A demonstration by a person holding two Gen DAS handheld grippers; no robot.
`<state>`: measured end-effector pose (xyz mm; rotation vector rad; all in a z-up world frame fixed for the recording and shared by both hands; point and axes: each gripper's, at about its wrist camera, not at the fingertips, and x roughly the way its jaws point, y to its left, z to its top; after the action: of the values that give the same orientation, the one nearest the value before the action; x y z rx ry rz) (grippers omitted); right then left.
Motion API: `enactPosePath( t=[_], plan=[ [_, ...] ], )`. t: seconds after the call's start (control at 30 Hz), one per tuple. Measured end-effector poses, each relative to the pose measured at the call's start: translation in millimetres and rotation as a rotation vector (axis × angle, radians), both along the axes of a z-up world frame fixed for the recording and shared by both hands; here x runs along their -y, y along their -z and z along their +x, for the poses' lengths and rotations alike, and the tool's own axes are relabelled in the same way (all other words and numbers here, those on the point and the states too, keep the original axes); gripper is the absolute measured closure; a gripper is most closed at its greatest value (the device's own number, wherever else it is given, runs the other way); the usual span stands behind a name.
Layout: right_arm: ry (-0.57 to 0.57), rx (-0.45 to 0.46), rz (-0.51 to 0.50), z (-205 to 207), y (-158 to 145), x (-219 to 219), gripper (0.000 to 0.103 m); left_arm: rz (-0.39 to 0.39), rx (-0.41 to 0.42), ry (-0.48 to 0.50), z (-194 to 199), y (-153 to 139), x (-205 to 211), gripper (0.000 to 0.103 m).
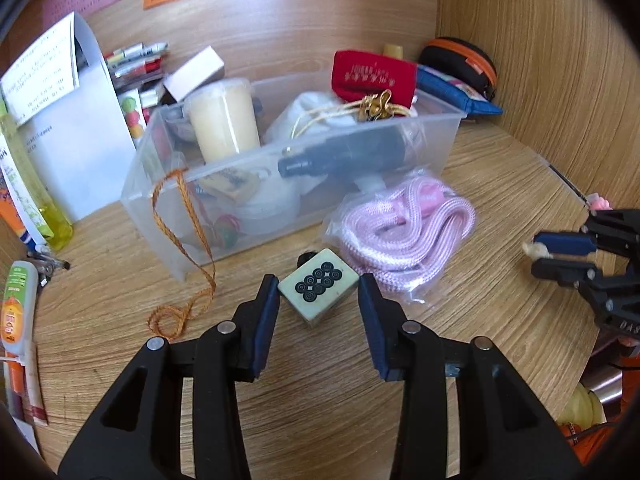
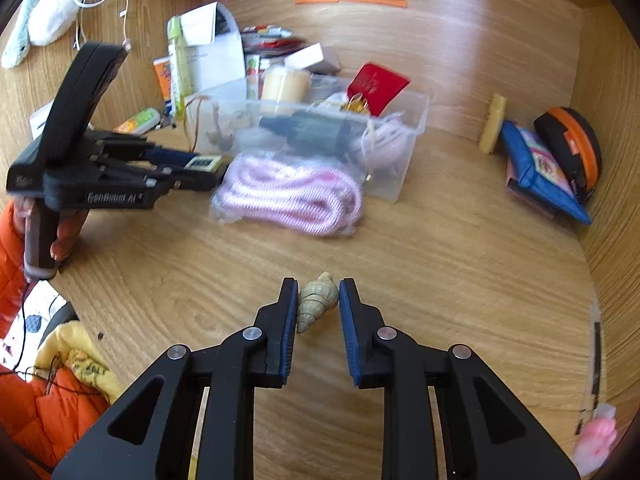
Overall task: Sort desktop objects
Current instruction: 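Grasp the small shell with the right tool while the left grasps the white dotted block, then carry the shell and white dotted block over the clear box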
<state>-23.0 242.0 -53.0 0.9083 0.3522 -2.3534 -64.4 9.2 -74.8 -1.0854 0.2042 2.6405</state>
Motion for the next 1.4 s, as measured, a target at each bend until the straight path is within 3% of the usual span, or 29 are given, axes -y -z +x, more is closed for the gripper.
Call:
enactPosePath(
  t=[0.33,0.77,1.17,1.27,1.4],
  plan=[
    [0.019,-0.112,-0.039,-11.6,-39.4,6.3,0.084,0.052,-0.121,-0.006,11.0,-31.3,2.4,0.063],
    [-0.043,-0.227,-0.039,-44.8,-84.6,34.6,0.084,0.085,-0.249,-0.113,9.0,-76.2,41.2,0.063],
    [-0.136,-0.247,0.016,-86.6,-100.6,92.9,0.084,0.095,-0.228,-0.134,-29.9,-82.7,48.2,0.063],
    [-0.149,-0.226,0.032,-98.2,-93.4,106.6,0.084,0.071,-0.208,-0.130,-43.3,-77.6,42.6,0.063],
    [-0.100,-0.154,0.004,-119.6,-78.6,112.7,0.084,0.106,-0.174,-0.136,-59.0,-68.1,40.5,0.063]
  ],
)
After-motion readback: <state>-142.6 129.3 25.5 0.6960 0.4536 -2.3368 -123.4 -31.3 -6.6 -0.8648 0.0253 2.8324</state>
